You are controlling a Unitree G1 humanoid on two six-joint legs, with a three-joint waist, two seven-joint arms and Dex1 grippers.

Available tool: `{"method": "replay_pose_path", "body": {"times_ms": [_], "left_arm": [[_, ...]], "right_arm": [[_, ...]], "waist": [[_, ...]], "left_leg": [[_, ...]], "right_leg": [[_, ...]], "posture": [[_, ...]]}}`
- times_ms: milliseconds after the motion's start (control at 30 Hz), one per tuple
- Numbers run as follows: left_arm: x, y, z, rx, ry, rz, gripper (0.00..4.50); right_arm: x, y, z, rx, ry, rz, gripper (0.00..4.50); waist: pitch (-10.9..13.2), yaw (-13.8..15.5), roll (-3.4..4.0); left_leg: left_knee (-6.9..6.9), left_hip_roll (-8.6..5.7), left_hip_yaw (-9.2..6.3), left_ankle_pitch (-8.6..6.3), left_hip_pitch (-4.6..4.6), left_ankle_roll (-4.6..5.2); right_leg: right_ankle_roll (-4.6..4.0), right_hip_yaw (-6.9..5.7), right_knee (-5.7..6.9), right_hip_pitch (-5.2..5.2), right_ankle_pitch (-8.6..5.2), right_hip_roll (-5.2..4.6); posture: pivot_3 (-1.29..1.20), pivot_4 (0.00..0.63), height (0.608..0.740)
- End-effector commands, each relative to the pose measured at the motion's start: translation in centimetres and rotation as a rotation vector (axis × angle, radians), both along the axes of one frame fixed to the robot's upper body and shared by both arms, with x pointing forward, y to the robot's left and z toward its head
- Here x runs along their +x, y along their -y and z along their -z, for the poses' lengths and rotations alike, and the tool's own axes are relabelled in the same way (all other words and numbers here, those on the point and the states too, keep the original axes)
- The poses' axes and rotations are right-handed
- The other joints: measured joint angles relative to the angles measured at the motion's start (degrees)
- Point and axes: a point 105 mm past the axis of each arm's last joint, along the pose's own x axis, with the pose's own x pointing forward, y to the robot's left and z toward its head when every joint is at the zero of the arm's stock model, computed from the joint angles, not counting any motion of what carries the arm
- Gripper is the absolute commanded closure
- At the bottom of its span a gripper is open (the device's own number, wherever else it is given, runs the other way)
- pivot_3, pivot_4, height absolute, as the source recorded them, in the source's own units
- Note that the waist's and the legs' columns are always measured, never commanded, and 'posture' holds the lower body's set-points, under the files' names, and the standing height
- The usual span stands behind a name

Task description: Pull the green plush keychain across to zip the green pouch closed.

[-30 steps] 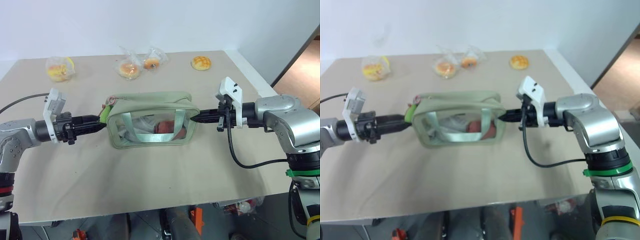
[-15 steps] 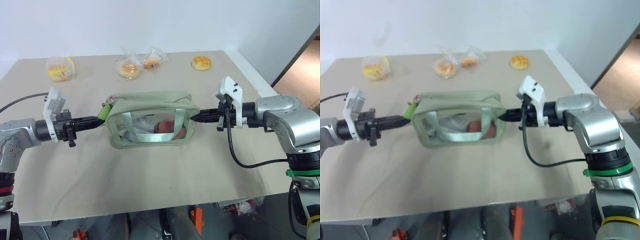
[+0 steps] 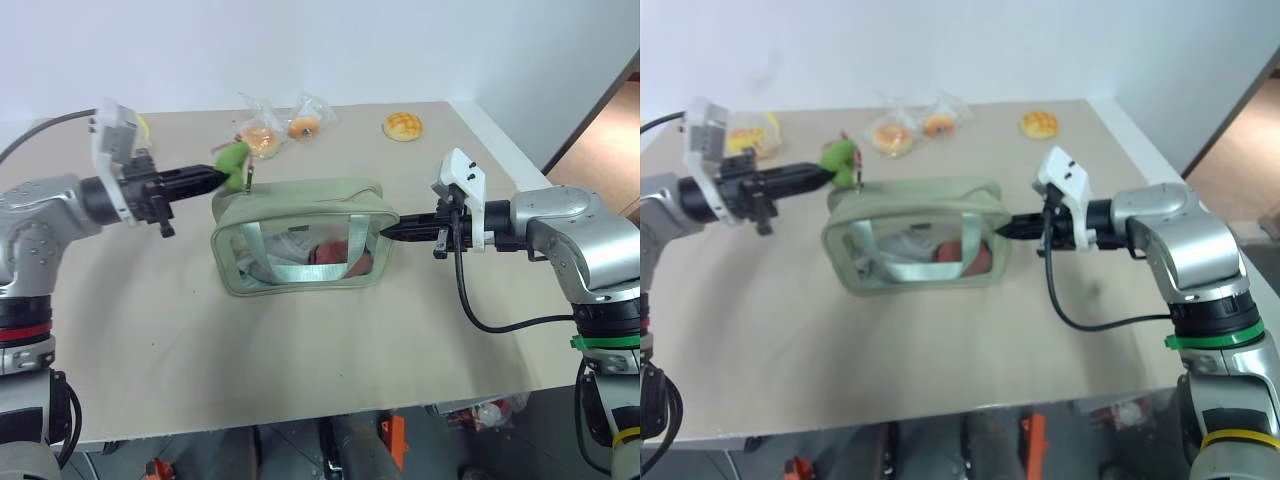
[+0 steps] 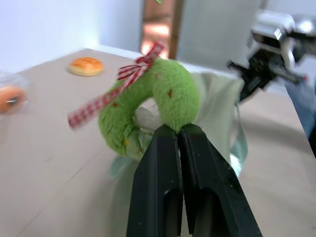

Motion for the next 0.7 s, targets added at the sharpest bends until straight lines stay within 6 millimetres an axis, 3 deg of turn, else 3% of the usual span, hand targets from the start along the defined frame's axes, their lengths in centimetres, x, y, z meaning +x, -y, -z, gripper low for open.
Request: {"method": "replay_pose_path", "body": {"times_ms": [33, 333, 567, 700], "left_arm": [[-0.3, 2.0, -0.9, 0.083, 0.099, 0.074, 4.46], [-0.4, 4.7, -2.2, 0.105, 0.159, 0.195, 4.46], [-0.4, 2.8, -1.8, 0.146, 0.145, 0.158, 4.46], [-0.9, 2.2, -3.1, 0.084, 0.133, 0.163, 3.15]], "right_arm": [[-0.1, -0.1, -1.4, 0.010, 0.061, -0.009, 4.50], [-0.2, -0.1, -1.3, 0.018, 0.063, 0.001, 4.50], [-0.3, 0.0, -1.3, 0.021, 0.066, 0.008, 4.50], [-0.2, 0.0, -1.3, 0.018, 0.068, 0.007, 4.50]], "waist": [[0.00, 0.00, 0.00], [0.00, -0.02, 0.00], [0.00, -0.06, 0.00], [0.00, -0.04, 0.00]], "left_leg": [[0.00, 0.00, 0.00, 0.00, 0.01, 0.00], [0.01, 0.00, 0.00, 0.00, 0.00, 0.01], [0.01, 0.00, 0.01, -0.01, 0.03, 0.02], [0.04, 0.00, 0.01, -0.01, 0.02, 0.02]], "right_leg": [[0.00, 0.00, 0.00, 0.00, 0.00, 0.01], [0.01, 0.04, 0.00, 0.00, 0.01, 0.03], [0.01, 0.08, 0.01, 0.00, 0.01, 0.05], [0.02, 0.08, 0.01, 0.00, 0.01, 0.04]], "posture": [[0.00, 0.150, 0.740], [0.00, 0.150, 0.740], [0.00, 0.150, 0.740], [0.00, 0.150, 0.740]]}}
